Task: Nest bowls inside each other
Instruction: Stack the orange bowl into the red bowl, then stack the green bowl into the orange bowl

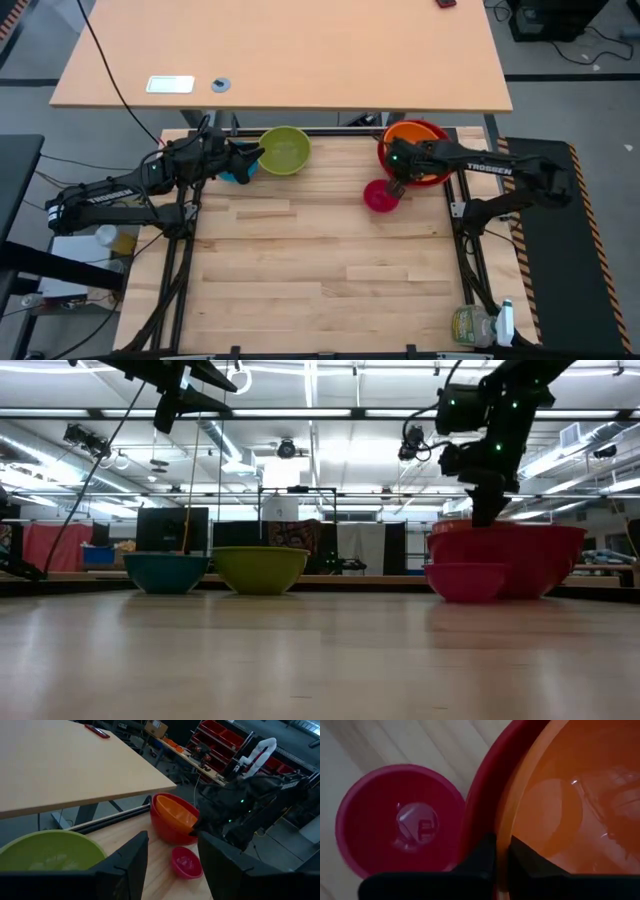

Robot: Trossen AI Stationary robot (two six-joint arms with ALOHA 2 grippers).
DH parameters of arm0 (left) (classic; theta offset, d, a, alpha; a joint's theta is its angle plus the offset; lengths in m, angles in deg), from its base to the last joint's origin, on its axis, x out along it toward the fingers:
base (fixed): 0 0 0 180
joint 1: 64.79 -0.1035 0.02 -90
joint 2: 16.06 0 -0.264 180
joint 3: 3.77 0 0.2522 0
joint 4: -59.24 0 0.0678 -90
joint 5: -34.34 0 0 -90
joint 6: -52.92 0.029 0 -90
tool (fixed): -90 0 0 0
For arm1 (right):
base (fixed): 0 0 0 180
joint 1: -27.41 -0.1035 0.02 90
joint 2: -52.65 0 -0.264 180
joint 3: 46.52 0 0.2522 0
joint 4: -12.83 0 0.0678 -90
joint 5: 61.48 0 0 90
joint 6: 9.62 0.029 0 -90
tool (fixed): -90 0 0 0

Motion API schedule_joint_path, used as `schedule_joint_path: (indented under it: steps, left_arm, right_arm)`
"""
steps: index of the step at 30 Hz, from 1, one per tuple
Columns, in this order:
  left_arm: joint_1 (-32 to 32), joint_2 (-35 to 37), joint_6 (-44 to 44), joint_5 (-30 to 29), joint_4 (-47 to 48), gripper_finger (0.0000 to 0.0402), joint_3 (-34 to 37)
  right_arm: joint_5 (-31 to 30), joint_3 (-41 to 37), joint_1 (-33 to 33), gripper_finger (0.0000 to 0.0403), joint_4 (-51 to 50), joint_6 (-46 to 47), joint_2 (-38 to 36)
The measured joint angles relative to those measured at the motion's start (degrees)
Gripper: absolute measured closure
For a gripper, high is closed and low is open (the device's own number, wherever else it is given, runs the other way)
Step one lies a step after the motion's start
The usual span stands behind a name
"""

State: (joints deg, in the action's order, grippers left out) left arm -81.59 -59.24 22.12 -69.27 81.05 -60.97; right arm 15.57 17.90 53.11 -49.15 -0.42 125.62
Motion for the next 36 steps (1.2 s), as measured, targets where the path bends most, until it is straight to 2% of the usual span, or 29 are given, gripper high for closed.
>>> schedule_joint_path:
  steps: [7, 15, 20, 25, 32, 36]
  left_arm:
    - [0.00, 0.00, 0.29, 0.00, 0.96, 0.0226, 0.00]
    - [0.00, -1.00, 1.89, 0.00, 0.94, 0.0225, 0.02]
    - [0.27, -2.28, 0.32, 2.86, 0.98, 0.0225, 0.02]
    - [0.26, -4.33, 0.01, 6.49, 1.62, 0.0225, 0.02]
    - [0.26, -11.24, -0.02, 9.91, 7.84, 0.0225, -0.19]
    - [0.24, -17.53, 2.91, 10.32, 12.91, 0.0225, -6.26]
  right_arm:
    - [0.28, -3.33, 0.88, 0.0353, 3.42, 0.15, 0.00]
    - [6.60, -2.69, 4.05, 0.0259, 1.82, -0.55, 0.00]
    - [8.11, 3.58, 4.97, 0.0213, -6.13, -1.82, 0.00]
    - [8.09, 11.26, 4.97, 0.0191, -12.14, -4.27, -0.02]
    - [8.09, 20.04, 2.35, 0.0190, -8.52, -4.68, -0.02]
    - [8.09, 23.84, -0.44, 0.0190, -4.79, -4.66, -0.02]
